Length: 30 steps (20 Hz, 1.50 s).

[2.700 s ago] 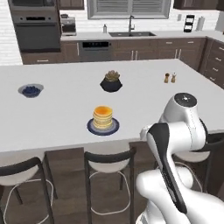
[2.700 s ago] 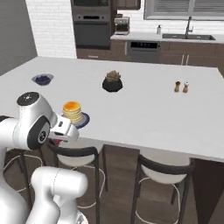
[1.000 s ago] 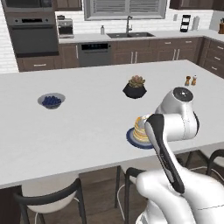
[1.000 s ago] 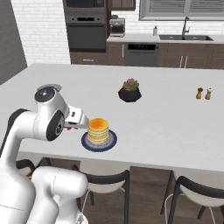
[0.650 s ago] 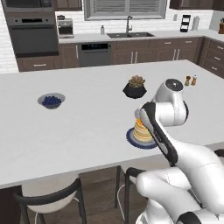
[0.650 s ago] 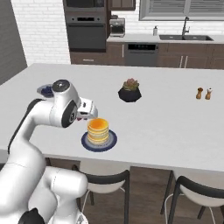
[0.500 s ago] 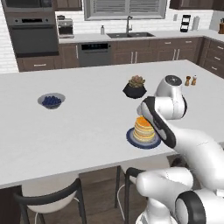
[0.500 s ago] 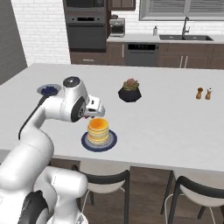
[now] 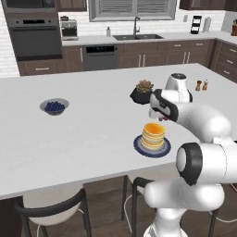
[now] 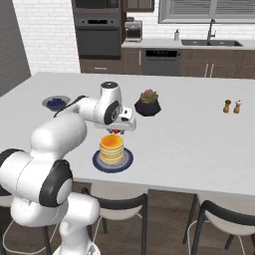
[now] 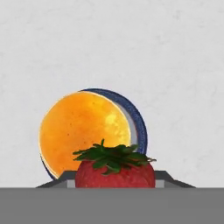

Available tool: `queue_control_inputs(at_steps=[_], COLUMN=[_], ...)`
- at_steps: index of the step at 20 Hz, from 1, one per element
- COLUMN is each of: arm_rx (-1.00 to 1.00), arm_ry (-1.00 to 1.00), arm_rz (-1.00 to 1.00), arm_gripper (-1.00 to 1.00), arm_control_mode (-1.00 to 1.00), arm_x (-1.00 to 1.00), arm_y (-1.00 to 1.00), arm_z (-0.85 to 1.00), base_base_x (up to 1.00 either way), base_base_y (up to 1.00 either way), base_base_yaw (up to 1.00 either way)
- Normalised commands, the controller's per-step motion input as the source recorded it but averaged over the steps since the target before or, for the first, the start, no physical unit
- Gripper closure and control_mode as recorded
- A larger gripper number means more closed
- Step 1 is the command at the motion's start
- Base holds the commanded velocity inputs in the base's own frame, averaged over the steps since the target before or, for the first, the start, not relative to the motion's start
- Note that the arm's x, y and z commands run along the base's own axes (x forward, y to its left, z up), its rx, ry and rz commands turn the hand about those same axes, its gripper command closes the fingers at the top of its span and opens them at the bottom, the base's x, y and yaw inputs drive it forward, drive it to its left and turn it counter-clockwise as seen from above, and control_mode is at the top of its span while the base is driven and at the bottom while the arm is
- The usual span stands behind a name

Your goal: Take the strawberry from the fridge and place it on top of the pancake, located on the dining counter.

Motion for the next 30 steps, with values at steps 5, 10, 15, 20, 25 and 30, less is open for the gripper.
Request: queue_control_inputs(at_steps=[5, 10, 15, 20, 25, 30], arm_rx=[0.00, 0.00, 0.00, 0.00, 0.00, 0.00], arm_ry=[0.09, 0.00, 0.00, 0.01, 0.03, 0.02], arm_rz=[0.00, -0.09, -0.01, 0.00, 0.00, 0.00], arm_gripper=[1.00, 1.00, 1.00, 1.00, 1.00, 1.00], arm_control_mode=[-1.00, -1.00, -1.00, -1.00, -1.00, -1.00], arm_x=[0.03, 0.00, 0.14, 0.01, 0.00, 0.00], arm_y=[0.47, 0.18, -0.05, -0.10, -0.03, 0.00], arm_z=[-0.31, -0.16, -0.13, -0.35, -0.30, -0.25], base_base_x=[0.00, 0.00, 0.00, 0.00, 0.00, 0.00], base_base_y=[0.00, 0.00, 0.00, 0.00, 0.00, 0.00], base_base_yaw=[0.00, 0.00, 0.00, 0.00, 0.00, 0.00])
